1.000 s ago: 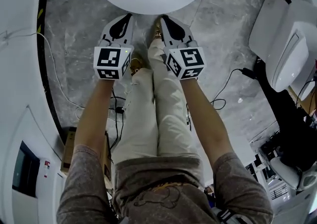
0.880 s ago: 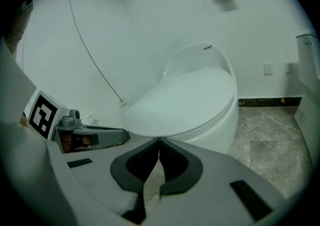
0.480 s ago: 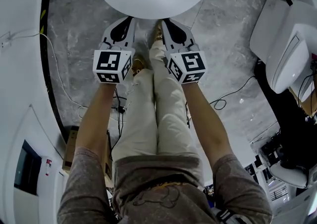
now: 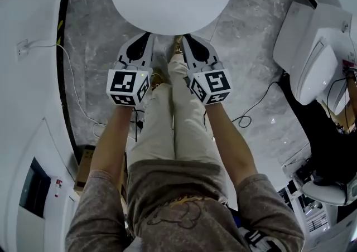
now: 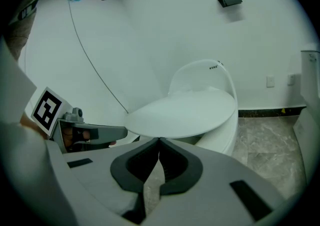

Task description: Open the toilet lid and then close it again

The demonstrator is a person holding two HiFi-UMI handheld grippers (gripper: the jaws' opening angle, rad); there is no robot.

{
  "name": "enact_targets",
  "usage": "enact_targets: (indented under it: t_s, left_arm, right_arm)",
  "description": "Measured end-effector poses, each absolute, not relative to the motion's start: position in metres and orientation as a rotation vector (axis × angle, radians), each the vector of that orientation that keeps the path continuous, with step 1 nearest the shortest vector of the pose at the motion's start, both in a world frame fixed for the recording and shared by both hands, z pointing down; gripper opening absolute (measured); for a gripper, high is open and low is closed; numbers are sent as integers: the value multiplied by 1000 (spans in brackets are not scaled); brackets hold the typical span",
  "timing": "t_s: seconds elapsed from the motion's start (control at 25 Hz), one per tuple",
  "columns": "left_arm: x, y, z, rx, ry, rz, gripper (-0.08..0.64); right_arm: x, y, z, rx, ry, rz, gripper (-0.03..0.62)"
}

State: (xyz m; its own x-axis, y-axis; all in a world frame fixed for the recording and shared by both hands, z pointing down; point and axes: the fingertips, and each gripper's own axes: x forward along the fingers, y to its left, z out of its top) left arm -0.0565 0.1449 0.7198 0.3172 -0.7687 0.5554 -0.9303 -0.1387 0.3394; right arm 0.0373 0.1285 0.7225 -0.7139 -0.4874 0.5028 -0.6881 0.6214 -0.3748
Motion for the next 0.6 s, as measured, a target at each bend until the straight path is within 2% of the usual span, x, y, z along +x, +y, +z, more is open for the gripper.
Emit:
enact_targets:
  t_s: [0.6]
  left_arm:
    - [-51,9,512,1985,-1633,331,9]
  right_arm:
    - [44,2,527,996,-2536,820,28]
